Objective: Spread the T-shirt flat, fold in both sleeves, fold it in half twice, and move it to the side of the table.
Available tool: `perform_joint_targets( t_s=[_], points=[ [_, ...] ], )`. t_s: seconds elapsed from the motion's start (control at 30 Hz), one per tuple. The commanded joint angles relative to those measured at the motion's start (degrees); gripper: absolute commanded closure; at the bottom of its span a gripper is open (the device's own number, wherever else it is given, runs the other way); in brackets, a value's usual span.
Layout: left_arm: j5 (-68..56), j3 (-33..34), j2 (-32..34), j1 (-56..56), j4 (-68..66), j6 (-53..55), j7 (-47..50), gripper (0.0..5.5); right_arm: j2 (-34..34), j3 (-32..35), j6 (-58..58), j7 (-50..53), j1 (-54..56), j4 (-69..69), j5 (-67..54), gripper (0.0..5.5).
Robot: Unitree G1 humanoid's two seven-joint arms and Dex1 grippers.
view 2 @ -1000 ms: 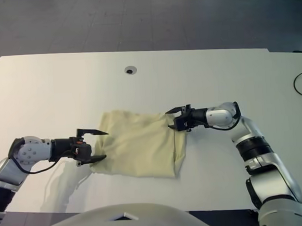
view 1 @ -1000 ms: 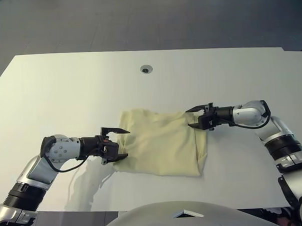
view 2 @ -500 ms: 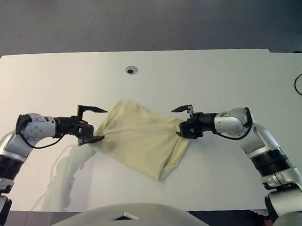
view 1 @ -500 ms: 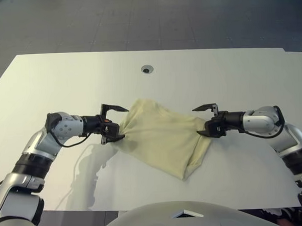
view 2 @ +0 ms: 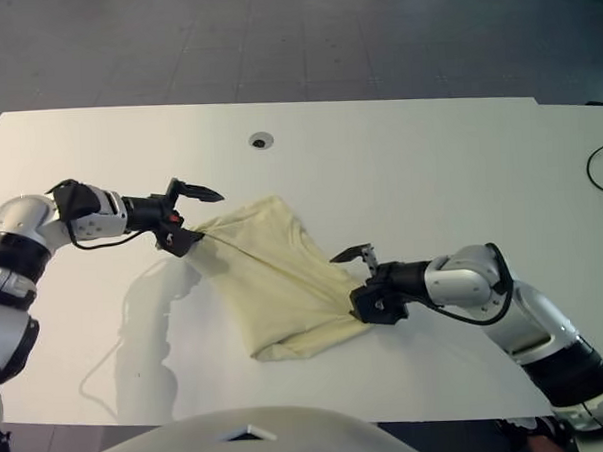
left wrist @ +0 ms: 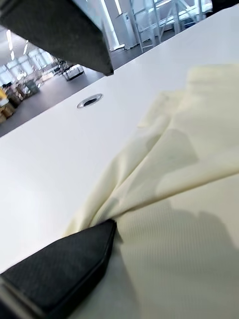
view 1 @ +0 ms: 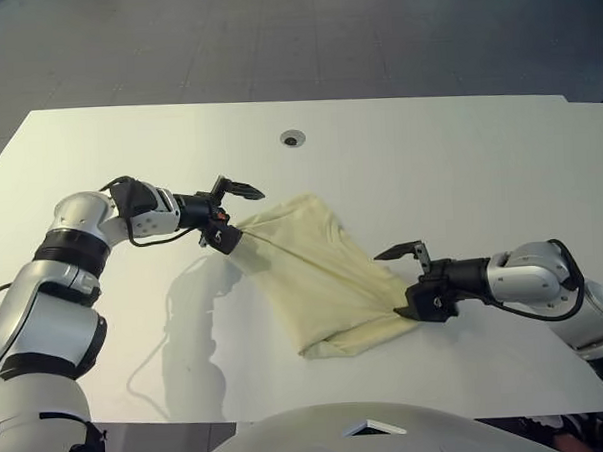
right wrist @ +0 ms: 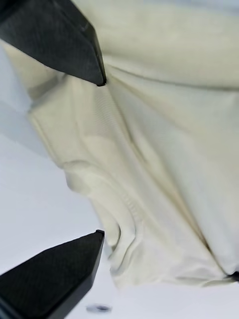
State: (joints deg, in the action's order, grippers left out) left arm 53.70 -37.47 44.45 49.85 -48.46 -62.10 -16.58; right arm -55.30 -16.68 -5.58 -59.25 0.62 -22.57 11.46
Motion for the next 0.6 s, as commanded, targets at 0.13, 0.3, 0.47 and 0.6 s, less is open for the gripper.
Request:
perform_joint_targets(
  t_s=[0.13, 0.3, 0.47, 0.6],
  points=[
    [22.07, -14.79, -4.31, 7.58, -2.43, -0.71, 25.42, 0.10, 4.48, 1.28, 28.10, -1.09, -3.29, -12.88, -8.83, 0.13],
    [31.01, -21.66, -5.40, 11.88, -1.80, 3.00, 43.26, 0.10, 5.85, 4.00, 36.00, 1.20, -0.10, -17.06, -12.08, 0.13],
    [34.70, -24.19, -4.86, 15.64, -1.40, 6.69, 54.19, 0.10, 4.63, 8.15, 39.60, 0.62, 1.16, -21.35, -16.76, 0.13],
    [34.76, -23.93, -3.85, 18.10, -3.72, 8.40, 57.46, 0.10, 4.72, 10.17, 39.14, 1.16, 3.88, -21.45, -19.03, 0.13]
  ],
)
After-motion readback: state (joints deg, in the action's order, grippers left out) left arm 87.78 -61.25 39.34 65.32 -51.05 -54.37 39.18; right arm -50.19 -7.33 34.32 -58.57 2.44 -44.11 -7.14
